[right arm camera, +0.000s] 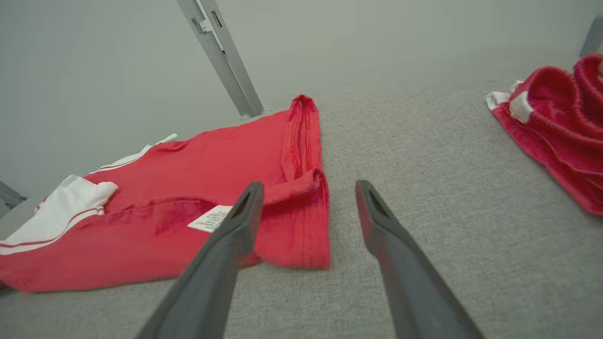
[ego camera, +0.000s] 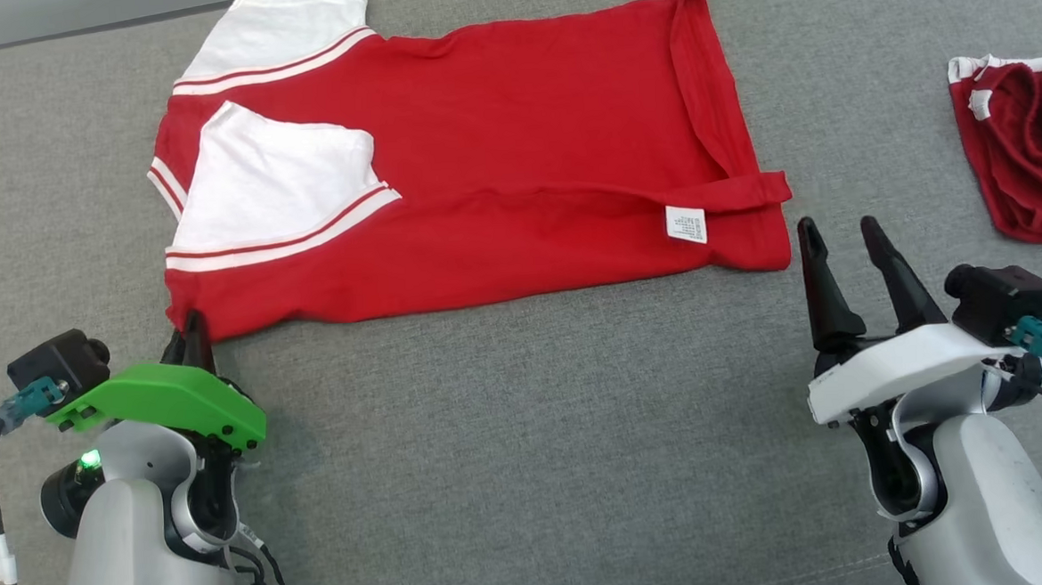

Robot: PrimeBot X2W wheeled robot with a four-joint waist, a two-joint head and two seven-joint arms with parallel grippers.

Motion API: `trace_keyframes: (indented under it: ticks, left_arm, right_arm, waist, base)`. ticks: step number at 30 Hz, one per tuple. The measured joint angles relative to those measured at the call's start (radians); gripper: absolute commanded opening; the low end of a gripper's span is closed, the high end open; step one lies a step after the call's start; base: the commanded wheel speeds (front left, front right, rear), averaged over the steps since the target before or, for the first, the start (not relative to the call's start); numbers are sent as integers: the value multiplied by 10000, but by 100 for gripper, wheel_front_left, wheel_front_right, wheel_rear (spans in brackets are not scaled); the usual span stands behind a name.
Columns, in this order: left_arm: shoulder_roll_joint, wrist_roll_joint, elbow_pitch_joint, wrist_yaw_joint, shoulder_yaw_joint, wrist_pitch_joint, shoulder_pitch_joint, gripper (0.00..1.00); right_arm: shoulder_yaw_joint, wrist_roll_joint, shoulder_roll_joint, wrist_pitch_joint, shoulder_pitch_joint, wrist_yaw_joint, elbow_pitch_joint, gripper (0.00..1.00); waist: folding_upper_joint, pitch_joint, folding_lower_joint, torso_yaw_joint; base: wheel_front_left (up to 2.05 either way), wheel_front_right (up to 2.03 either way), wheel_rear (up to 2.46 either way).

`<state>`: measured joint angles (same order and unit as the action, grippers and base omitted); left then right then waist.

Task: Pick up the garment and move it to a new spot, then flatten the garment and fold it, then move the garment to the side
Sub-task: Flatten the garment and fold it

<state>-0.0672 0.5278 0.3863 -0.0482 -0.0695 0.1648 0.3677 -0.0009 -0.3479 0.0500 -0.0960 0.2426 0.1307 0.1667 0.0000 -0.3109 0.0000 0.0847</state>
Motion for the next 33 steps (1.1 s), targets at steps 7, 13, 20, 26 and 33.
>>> trace_keyframes:
  ticks: [7, 13, 20, 26, 33]
  left_arm:
    - [81, 259, -431, 38, 35, -339, -243, 0]
    - [121, 548, -587, 40, 46, -487, -444, 0]
    - [148, 1051, -410, 140, -40, -715, -936, 0]
    - [157, 1283, -798, 410, -6, -1302, -1001, 0]
    - [165, 1685, -1967, 660, 261, -1423, -1075, 0]
  right_arm:
    - [-33, 272, -2, 621, 801, 0, 1668, 100]
    - [-96, 311, 4, 1026, 1419, 0, 3195, 100]
    - [525, -249, 12, 1210, 1815, 0, 4088, 29]
    - [454, -554, -12, 1210, 1953, 0, 3879, 0]
    - [-230, -619, -8, 1843, 1687, 0, 2362, 0]
  waist:
    - [0, 1, 0, -236]
    - [0, 24, 0, -489]
    - [0, 192, 0, -626]
    - [0, 498, 0, -640]
    - [0, 963, 0, -665]
  base:
    - [0, 0, 0]
    - [0, 0, 0]
    - [0, 0, 0]
    - [0, 0, 0]
    - [0, 0, 0]
